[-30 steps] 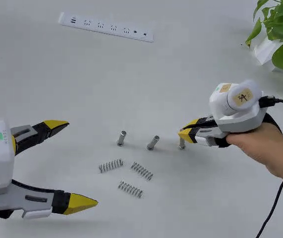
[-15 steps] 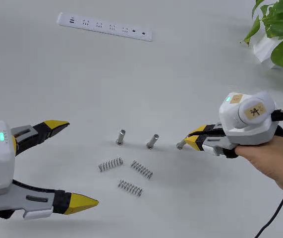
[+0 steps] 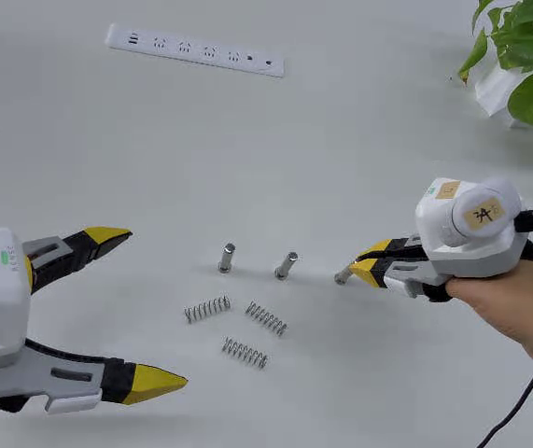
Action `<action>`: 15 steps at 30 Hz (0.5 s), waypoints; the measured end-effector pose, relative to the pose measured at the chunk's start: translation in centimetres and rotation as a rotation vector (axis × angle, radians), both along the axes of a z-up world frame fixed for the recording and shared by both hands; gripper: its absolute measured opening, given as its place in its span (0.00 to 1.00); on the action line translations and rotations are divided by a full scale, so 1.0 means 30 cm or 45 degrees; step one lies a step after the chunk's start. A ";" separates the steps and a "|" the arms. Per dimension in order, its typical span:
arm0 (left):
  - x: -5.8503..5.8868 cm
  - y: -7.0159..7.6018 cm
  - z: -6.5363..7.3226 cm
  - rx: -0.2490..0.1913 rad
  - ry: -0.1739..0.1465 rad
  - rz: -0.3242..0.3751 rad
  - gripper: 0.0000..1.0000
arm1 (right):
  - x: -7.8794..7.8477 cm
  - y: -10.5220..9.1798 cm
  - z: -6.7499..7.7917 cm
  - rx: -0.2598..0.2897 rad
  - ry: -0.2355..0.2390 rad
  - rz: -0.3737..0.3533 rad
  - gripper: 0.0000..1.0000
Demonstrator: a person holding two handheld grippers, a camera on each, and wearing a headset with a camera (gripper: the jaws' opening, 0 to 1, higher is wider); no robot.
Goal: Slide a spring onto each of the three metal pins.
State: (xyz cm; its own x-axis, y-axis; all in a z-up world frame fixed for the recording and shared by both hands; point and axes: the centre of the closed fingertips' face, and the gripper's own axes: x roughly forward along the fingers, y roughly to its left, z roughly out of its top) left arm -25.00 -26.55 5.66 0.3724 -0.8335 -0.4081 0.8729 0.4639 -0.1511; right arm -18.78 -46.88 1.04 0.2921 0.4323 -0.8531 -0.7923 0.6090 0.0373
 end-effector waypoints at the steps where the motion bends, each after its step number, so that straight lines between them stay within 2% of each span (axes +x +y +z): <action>1: 0.000 0.000 0.000 0.000 0.000 0.000 0.99 | -0.002 0.000 0.001 0.001 0.001 -0.001 0.05; 15: 0.000 -0.003 0.001 -0.002 -0.003 0.001 0.99 | -0.013 -0.001 0.005 0.014 0.011 -0.014 0.05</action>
